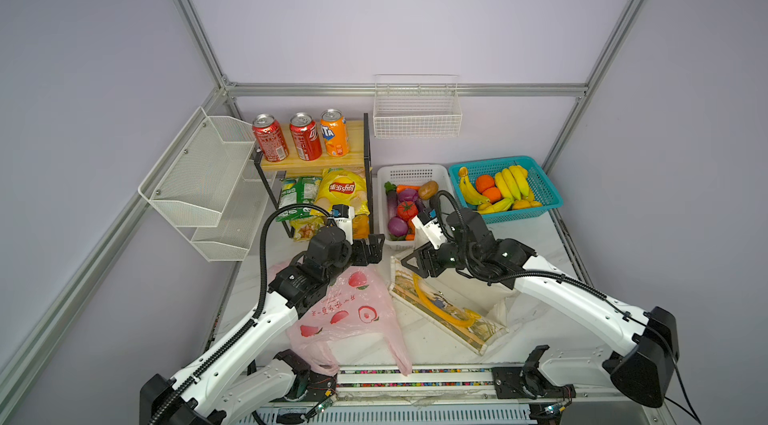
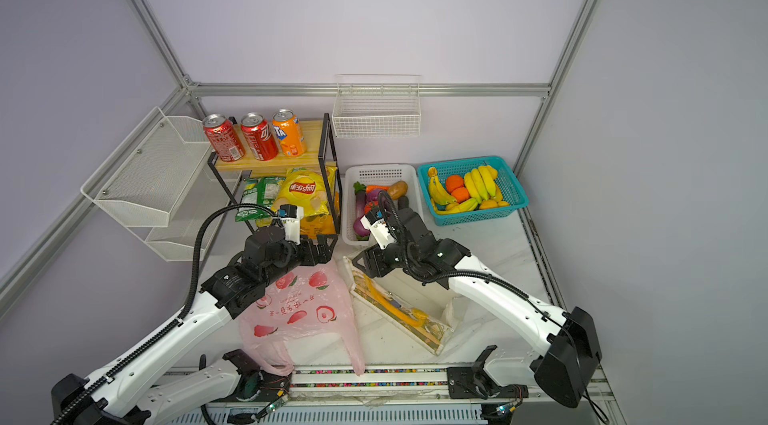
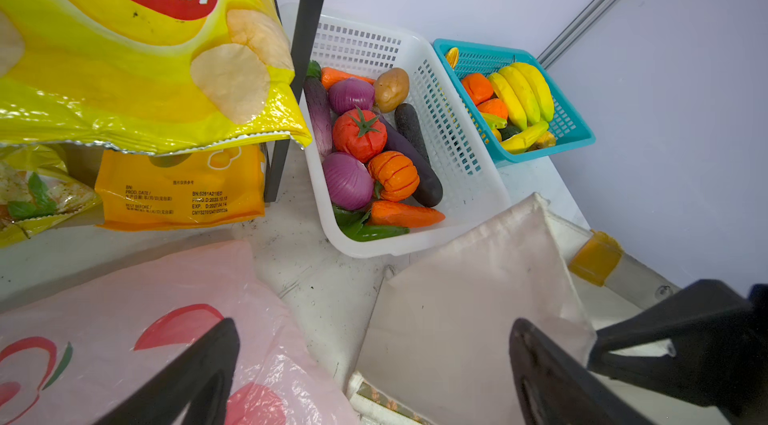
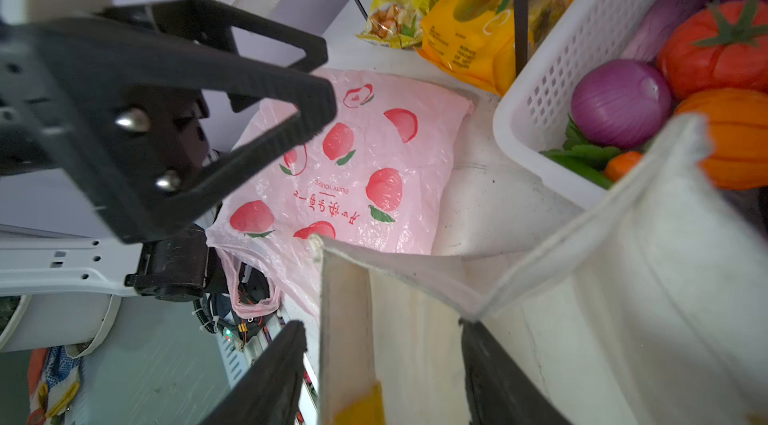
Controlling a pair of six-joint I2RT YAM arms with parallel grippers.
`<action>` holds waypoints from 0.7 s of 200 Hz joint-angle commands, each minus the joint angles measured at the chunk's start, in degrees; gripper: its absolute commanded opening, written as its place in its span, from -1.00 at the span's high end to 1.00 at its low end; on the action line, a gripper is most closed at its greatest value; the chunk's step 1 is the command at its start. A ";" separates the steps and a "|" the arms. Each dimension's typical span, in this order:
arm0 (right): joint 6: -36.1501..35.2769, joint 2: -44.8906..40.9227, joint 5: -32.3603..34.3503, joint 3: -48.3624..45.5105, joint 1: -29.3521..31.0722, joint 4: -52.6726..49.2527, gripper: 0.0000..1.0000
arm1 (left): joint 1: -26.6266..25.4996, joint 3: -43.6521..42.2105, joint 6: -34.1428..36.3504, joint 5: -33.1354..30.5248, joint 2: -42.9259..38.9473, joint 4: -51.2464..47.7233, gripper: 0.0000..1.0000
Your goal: Place the mixed food into the grocery bags and tie them
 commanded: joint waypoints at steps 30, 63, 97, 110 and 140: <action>-3.24 -8.81 12.26 5.98 -0.08 -9.04 -0.47 | -1.33 12.32 4.38 10.65 2.92 -1.69 -0.99; -2.78 -10.27 23.59 5.48 -2.53 -13.41 -0.52 | -3.87 18.73 11.73 13.30 7.87 -7.49 -0.97; -2.51 -7.59 24.74 2.24 -7.90 -15.17 -0.60 | -7.93 26.93 17.95 13.16 15.21 -17.30 -0.98; -3.01 -7.25 23.69 0.97 -8.71 -15.12 -0.62 | -9.22 28.99 20.16 12.70 17.36 -19.99 -0.98; -3.54 -5.72 20.92 -1.13 -8.73 -15.23 -0.63 | -11.21 31.35 21.69 11.73 21.32 -22.17 -0.97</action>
